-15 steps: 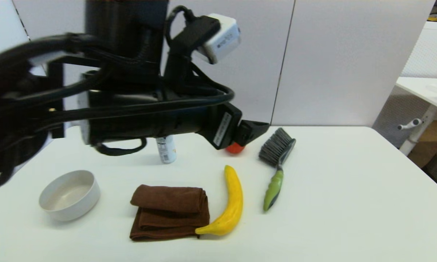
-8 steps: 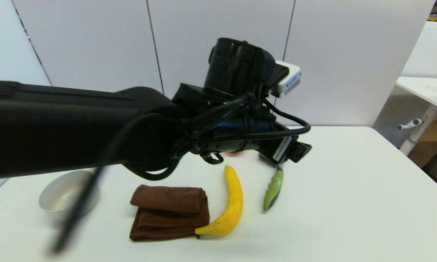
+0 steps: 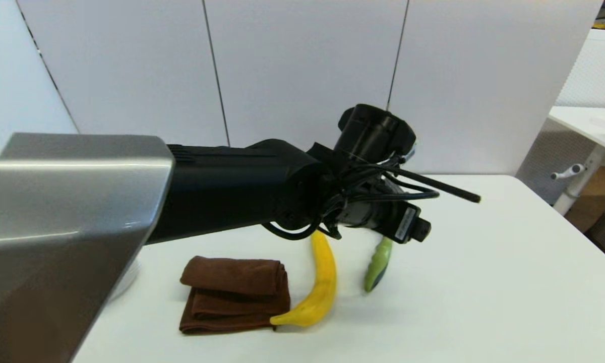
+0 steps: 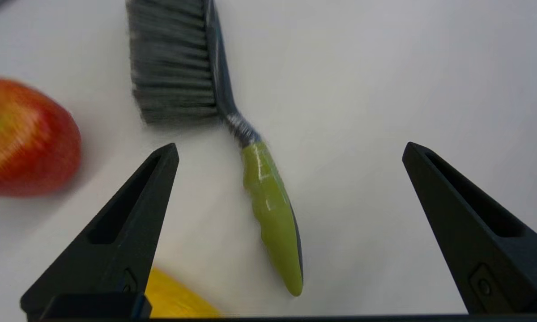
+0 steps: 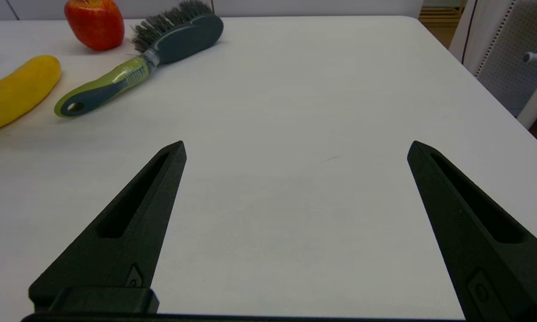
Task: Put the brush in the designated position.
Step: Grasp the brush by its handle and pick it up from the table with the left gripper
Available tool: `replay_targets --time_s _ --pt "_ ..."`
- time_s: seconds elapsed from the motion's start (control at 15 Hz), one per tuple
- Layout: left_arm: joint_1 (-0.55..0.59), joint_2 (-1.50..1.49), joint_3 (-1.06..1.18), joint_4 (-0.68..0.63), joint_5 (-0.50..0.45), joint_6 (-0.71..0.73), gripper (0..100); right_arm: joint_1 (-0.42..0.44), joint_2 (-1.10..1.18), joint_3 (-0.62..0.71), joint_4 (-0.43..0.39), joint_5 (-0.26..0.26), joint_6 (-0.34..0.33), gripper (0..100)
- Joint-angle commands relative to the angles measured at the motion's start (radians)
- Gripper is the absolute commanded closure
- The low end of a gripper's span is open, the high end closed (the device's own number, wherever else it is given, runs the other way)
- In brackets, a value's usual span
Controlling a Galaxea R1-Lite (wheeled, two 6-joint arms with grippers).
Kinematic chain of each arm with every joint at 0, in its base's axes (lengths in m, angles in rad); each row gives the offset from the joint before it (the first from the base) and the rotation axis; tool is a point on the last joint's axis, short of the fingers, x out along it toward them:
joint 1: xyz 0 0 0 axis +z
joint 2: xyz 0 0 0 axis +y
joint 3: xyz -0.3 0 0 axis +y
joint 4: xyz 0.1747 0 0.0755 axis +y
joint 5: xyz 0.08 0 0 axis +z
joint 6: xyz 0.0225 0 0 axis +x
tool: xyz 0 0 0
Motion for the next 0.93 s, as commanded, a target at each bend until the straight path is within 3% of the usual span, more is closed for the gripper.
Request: replay_targets --time_s 0.07,0.33,0.93 --pt "0.004 0.071 -0.070 0.061 0.064 -0.154 0 0.001 0.001 0.000 0.000 0.000 0.000 0" --pt "0.017 0.107 -0.070 0.084 0.091 -0.225 0 0.001 0.001 0.000 0.000 0.000 0.000 0" --pt "0.018 0.154 -0.070 0.083 0.093 -0.120 0 0.000 0.001 0.000 0.000 0.000 0.000 0"
